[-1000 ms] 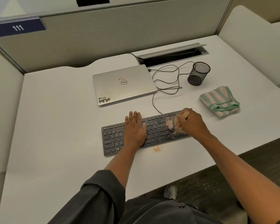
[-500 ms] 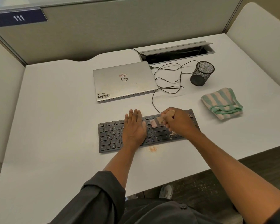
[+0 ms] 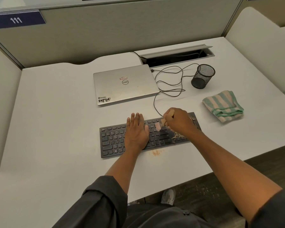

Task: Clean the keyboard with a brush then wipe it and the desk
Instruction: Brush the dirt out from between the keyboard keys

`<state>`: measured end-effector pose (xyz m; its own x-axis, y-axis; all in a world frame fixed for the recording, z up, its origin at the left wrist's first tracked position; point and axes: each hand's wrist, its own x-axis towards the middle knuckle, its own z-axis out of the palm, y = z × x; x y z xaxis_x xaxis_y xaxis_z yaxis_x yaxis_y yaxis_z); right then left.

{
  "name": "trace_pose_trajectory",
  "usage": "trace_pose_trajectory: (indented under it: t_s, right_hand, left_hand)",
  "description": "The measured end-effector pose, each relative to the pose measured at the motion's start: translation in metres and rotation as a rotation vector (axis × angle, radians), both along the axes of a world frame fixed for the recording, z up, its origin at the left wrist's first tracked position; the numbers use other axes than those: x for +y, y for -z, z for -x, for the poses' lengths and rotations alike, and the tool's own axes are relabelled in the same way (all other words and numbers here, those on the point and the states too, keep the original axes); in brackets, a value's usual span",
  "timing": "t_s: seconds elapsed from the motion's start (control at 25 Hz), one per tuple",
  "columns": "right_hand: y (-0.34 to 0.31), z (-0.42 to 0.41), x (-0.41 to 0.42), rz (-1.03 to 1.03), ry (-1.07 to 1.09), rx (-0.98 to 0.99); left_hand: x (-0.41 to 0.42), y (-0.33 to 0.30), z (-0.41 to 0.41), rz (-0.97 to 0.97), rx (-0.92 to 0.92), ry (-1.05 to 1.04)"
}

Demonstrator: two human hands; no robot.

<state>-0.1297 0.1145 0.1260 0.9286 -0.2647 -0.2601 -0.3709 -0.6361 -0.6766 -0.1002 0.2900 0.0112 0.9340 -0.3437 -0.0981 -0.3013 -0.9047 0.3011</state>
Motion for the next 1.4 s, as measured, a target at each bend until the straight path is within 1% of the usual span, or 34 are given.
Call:
trace_pose_trajectory:
  t_s: [0.08, 0.12, 0.2, 0.28, 0.36, 0.44, 0.52, 0.56, 0.64, 0.72, 0.76, 0.84, 0.92, 1.0, 1.08, 1.16, 1.28, 1.36, 1.4]
  right_hand:
    - [-0.005, -0.002, -0.004, 0.232, 0.007, -0.006]
    - [-0.008, -0.004, -0.006, 0.279, 0.019, -0.025]
    - [-0.010, -0.008, -0.005, 0.215, 0.013, -0.043]
    - [-0.010, -0.010, 0.003, 0.143, -0.048, -0.022]
    - [-0.003, -0.011, 0.005, 0.191, -0.089, 0.055]
    - [-0.008, -0.014, -0.001, 0.329, -0.086, 0.157]
    - [-0.013, -0.020, -0.008, 0.386, -0.084, 0.155]
    - [-0.014, -0.021, -0.009, 0.356, -0.082, 0.128]
    - [-0.015, -0.019, -0.005, 0.196, -0.086, 0.075]
    - [-0.010, -0.012, 0.001, 0.064, -0.094, 0.087]
    - [-0.007, -0.011, 0.000, 0.060, -0.111, 0.123]
    - [-0.008, -0.013, -0.004, 0.153, -0.151, 0.198]
    - [-0.012, -0.016, -0.007, 0.231, -0.138, 0.146]
    - [-0.014, -0.016, -0.002, 0.166, -0.145, 0.071]
    - [-0.012, -0.011, 0.007, 0.149, -0.216, 0.064]
    - [-0.005, -0.009, 0.009, 0.195, -0.242, 0.092]
    - [-0.007, -0.011, 0.006, 0.210, -0.221, 0.165]
    - [-0.009, -0.014, 0.007, 0.220, -0.193, 0.103]
    - [-0.009, -0.015, 0.010, 0.192, -0.168, 0.060]
  left_hand:
    - [0.000, 0.001, 0.000, 0.004, -0.006, 0.001]
    - [0.000, 0.001, -0.001, 0.005, -0.006, 0.001]
    - [0.000, 0.002, -0.001, 0.009, -0.005, 0.002]
    - [0.000, 0.002, -0.001, 0.017, -0.016, 0.003]
    - [0.000, 0.003, -0.001, 0.025, -0.016, 0.006]
    - [0.000, 0.003, -0.001, 0.031, -0.023, 0.007]
    - [0.000, 0.003, -0.001, 0.035, -0.024, 0.008]
    - [0.000, 0.003, -0.001, 0.034, -0.026, 0.009]
    - [0.000, 0.003, -0.001, 0.028, -0.034, 0.012]
    - [0.001, 0.001, 0.000, 0.022, -0.027, 0.012]
    - [0.001, 0.001, 0.000, 0.023, -0.022, 0.012]
    - [0.001, 0.001, -0.001, 0.025, -0.006, 0.011]
    - [0.001, 0.001, -0.001, 0.026, 0.007, 0.013]
    - [0.001, 0.000, 0.000, 0.026, -0.002, 0.016]
    - [0.001, 0.001, 0.000, 0.024, -0.001, 0.019]
    - [0.001, 0.002, 0.000, 0.029, -0.005, 0.020]
    - [0.001, 0.001, 0.000, 0.043, -0.016, 0.013]
    - [0.001, 0.001, 0.000, 0.038, -0.012, 0.014]
    - [0.001, 0.001, 0.000, 0.034, -0.009, 0.015]
